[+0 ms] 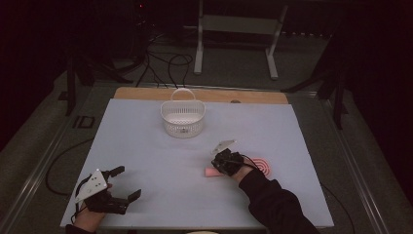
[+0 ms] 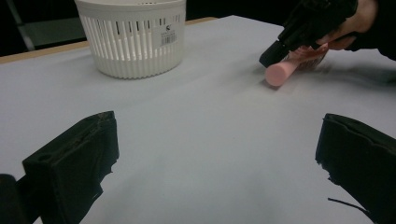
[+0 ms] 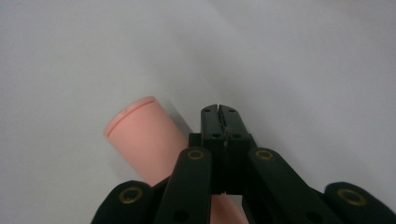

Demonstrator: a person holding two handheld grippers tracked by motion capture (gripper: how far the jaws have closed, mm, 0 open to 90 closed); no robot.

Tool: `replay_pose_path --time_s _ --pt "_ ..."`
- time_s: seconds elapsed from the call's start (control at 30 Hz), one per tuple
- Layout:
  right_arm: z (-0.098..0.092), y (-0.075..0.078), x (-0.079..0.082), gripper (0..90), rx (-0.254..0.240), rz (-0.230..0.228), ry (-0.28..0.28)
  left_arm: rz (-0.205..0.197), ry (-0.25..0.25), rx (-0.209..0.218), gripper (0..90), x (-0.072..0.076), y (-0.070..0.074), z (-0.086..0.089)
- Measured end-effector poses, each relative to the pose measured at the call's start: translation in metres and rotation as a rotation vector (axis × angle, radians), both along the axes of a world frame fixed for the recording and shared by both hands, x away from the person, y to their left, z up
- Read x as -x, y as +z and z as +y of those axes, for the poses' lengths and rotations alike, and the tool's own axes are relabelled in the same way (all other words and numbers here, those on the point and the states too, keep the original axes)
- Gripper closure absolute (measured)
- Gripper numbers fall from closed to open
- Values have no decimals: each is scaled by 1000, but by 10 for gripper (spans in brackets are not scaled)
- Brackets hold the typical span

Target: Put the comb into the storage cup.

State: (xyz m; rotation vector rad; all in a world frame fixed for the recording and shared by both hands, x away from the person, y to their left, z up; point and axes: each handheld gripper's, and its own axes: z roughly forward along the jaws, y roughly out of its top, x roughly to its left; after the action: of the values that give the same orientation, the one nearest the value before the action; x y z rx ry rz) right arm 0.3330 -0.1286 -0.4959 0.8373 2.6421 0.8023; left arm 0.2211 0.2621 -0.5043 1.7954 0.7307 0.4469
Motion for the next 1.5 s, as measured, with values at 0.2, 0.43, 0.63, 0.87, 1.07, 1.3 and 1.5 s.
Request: replay_pose_path --time_s 0.2,0.43,0.63,0.87,1.07,1.3,1.5 --pt "-3 -1 12 900 6 11 23 0 -2 -2 1 0 0 0" --pt "-11 -1 28 900 -4 38 31 -2 -2 -2 1 0 0 -1" --pt "-20 -1 36 900 3 45 27 -2 -2 -5 1 0 0 -1" --pt "-38 0 40 900 -5 61 4 -2 -3 -6 1 0 0 -1" --pt "-48 1 43 900 -12 68 -10 -2 -4 -10 1 0 0 -1" --pt "-59 2 47 900 -20 85 -20 -2 -3 -13 1 0 0 -2" --pt "-67 4 50 900 -21 93 -29 -1 -3 -15 1 0 0 -2"
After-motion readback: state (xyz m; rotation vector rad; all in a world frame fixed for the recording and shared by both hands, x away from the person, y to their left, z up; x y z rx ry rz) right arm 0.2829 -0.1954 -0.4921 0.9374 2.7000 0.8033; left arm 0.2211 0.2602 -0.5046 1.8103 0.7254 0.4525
